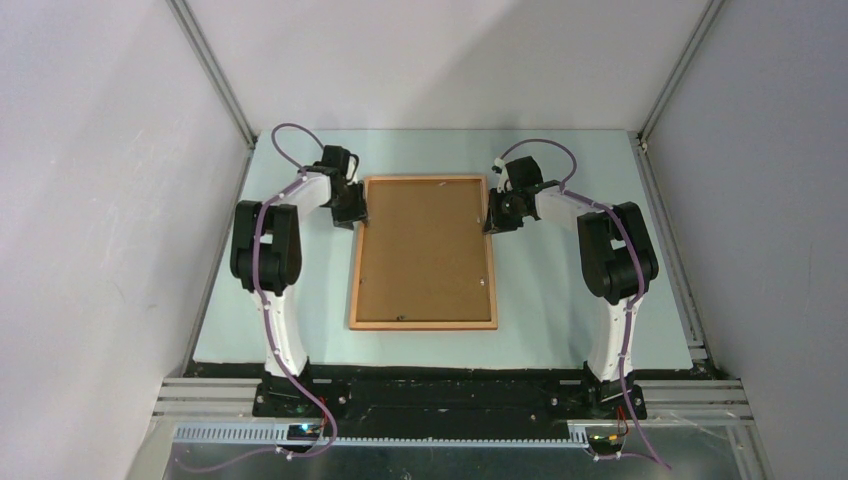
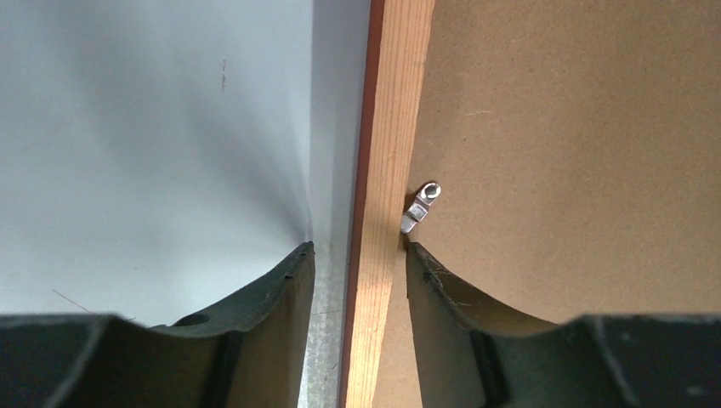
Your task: Put the photo into the frame
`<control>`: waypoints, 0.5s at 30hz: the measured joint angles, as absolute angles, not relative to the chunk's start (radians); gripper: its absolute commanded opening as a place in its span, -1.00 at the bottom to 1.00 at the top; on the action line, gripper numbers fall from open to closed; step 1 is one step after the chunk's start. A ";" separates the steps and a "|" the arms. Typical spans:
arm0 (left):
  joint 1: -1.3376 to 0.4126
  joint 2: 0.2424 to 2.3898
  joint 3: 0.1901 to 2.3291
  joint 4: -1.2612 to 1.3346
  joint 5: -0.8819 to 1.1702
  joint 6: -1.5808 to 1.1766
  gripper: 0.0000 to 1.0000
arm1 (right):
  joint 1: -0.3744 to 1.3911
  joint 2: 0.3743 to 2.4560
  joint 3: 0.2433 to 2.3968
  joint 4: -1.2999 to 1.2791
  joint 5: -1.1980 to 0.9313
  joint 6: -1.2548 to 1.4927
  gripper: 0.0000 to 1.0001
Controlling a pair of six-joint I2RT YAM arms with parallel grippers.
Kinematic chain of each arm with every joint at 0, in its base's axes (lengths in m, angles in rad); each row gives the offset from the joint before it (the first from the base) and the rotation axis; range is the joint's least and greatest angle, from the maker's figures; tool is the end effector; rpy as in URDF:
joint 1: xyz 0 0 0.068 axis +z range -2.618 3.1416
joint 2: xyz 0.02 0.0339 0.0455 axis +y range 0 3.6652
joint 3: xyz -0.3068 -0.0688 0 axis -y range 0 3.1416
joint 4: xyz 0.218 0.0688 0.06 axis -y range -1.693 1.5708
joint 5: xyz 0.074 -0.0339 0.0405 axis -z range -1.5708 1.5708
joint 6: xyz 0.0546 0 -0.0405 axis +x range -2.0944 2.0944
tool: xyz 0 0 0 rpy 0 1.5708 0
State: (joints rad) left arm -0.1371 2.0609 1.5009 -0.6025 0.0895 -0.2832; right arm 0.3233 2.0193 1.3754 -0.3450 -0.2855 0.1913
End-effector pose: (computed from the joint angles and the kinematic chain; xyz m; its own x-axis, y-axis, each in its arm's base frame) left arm 0.4272 -0.0639 0.2014 -0.9208 -0.1539 -0.3583 -0.0896 0.9777 -0.1897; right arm 0.4056 0.1521 0.2015 -0.8636 -0.0969 -0.4948 -0.2928 0.8954 0.3355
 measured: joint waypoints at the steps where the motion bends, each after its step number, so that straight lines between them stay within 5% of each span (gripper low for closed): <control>1: -0.136 2.061 1.501 -0.603 0.089 -0.282 -0.06 | 0.323 2.019 1.375 -0.345 -0.286 0.191 -1.00; 15: -0.129 2.061 1.518 -0.617 0.125 -0.288 0.06 | 0.323 2.020 1.375 -0.345 -0.286 0.191 -1.00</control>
State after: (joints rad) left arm -0.1291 2.0609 1.5185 -0.6174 0.1253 -0.2878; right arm 0.3233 2.0197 1.3754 -0.3447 -0.2855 0.1913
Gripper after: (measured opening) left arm 0.530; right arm 0.249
